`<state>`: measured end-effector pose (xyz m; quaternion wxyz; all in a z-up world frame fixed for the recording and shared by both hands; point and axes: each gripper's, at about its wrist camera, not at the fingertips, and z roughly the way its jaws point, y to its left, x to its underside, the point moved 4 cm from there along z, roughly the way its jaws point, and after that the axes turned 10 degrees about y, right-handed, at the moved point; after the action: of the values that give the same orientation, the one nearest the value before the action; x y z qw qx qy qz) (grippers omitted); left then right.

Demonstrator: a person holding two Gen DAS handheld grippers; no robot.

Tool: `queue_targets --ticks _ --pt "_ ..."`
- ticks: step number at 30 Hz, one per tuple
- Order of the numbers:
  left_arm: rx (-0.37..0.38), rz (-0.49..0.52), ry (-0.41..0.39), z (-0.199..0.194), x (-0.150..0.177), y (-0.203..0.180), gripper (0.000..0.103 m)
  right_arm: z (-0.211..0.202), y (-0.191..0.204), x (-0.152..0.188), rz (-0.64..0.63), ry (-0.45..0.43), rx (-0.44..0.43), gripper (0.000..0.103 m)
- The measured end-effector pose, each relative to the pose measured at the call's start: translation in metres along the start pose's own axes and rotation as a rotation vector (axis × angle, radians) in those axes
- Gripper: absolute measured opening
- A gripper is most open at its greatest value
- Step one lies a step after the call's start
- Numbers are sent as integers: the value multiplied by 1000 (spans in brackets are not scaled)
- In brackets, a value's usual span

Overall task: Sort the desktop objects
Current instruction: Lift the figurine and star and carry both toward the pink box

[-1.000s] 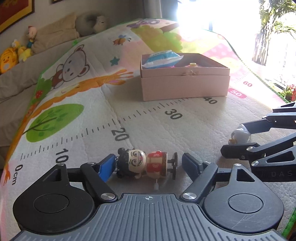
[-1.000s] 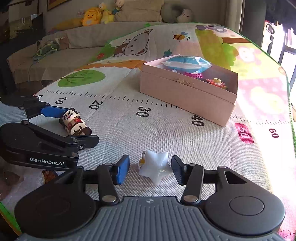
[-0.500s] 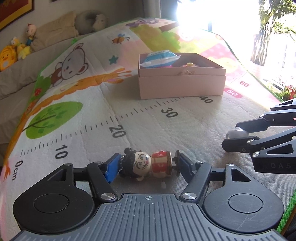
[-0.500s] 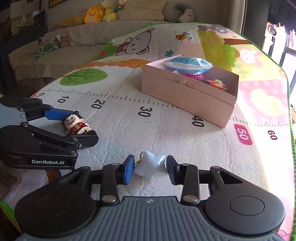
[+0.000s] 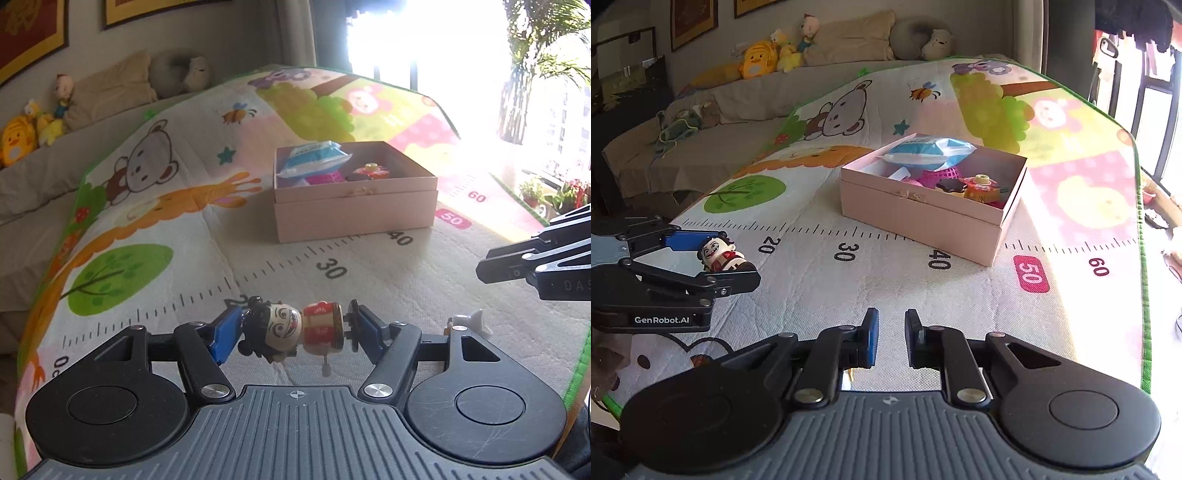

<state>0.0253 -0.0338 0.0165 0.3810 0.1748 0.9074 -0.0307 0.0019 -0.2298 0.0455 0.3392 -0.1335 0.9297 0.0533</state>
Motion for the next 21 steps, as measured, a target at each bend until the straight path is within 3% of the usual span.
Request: queue_targets --ticks 4,6,8,10,16,18,19,21 --pt "17 -2 41 5 15 3 71 0 5 13 -23 -10 -3 16" --pt "16 2 67 10 23 2 71 3 10 19 -32 -3 -16 23" --pt "15 2 86 14 27 1 71 7 15 22 -48 2 -26 44" --pt "16 -3 91 15 30 1 71 12 20 23 -66 6 -27 57" --pt "16 -2 99 14 31 0 77 33 19 22 -45 48 -36 56" --pt "21 6 99 12 33 -2 81 35 19 23 -49 50 -26 47" --pt "27 15 97 10 34 -4 85 34 20 24 -56 52 -21 38" --pt "36 39 83 6 36 -8 90 32 19 24 -54 54 -21 34"
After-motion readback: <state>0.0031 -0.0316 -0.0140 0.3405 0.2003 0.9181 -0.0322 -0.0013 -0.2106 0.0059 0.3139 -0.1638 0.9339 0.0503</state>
